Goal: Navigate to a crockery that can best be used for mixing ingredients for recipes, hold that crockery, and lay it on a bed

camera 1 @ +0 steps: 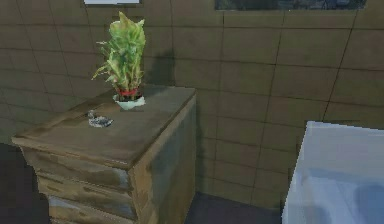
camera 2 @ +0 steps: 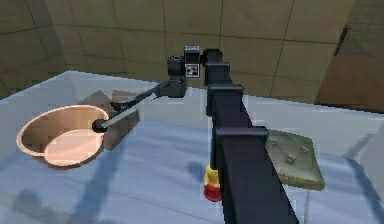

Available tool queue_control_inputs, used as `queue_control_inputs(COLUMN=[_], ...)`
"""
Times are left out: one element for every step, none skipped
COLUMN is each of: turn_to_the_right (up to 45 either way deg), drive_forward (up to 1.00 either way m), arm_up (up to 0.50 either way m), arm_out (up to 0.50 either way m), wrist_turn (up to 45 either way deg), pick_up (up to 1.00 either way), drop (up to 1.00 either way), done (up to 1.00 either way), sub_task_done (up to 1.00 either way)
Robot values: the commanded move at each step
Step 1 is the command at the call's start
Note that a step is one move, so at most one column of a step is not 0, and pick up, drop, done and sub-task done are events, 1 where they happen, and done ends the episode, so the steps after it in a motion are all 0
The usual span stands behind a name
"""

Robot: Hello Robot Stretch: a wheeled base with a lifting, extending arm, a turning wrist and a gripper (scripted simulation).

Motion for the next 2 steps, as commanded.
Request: queue_control_inputs(turn_to_the_right=[0.0, 0.0], drive_forward=[0.0, 0.0], arm_up=[0.0, 0.0], arm_out=[0.0, 0.0], wrist_turn=[45.0, 39.0], pick_up=[0.0, 0.0], drop=[0.0, 0.0], done=[0.0, 0.0], sub_task_done=[0.0, 0.0])
